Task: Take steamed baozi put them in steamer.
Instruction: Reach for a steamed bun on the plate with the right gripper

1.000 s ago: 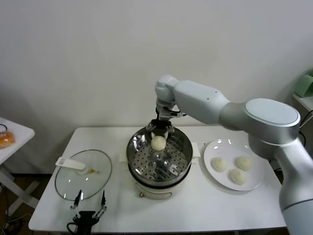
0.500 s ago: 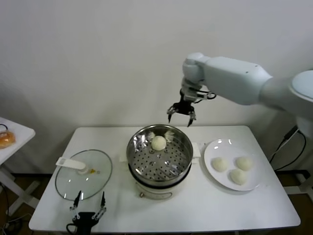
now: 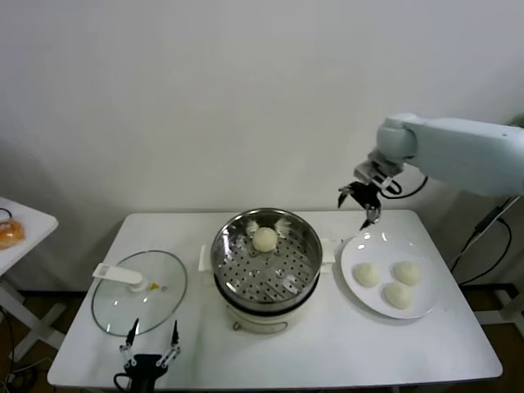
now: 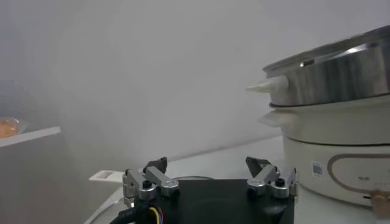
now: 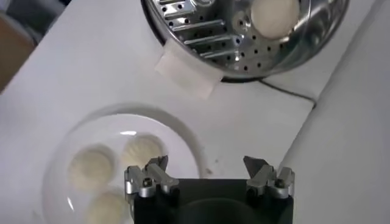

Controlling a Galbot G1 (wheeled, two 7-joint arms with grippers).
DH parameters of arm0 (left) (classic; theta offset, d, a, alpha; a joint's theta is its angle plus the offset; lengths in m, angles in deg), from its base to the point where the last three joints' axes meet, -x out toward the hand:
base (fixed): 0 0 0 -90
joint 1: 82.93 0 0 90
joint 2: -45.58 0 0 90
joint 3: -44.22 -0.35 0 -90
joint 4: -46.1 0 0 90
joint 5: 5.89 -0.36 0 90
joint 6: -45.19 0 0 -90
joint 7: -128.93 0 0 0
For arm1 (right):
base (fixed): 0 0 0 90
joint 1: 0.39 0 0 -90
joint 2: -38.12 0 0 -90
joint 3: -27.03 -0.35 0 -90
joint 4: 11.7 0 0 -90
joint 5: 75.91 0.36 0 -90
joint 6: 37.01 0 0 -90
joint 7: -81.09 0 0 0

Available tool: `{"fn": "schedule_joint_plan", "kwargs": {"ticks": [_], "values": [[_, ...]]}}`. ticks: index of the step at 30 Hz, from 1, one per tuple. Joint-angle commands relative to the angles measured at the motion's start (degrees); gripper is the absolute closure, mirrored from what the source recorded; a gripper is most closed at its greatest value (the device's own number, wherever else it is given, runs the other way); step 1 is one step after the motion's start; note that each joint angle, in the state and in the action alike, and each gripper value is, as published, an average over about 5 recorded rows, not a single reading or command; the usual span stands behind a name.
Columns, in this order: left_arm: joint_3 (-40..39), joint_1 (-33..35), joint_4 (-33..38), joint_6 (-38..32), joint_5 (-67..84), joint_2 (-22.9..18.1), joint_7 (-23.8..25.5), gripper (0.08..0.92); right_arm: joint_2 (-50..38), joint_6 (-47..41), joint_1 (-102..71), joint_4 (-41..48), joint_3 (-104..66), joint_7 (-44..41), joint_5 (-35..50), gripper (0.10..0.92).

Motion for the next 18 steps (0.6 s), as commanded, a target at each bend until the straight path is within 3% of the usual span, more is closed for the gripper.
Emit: {"fn": "schedule_joint_plan", "kwargs": {"ticks": [1,18], "values": [[0.3,0.1,-0.2,0.0,0.0,0.1,0.0,0.177,-5.4,-15.4,-4.0,-4.4,2.0,1.7,4.7,0.203],[0.9,0.1,-0.9,0.1,-0.1,0.0,0.0,0.177,-2.2,-13.6,-19.6,7.6,-8.6,0.2,-5.4,0.203]]}}
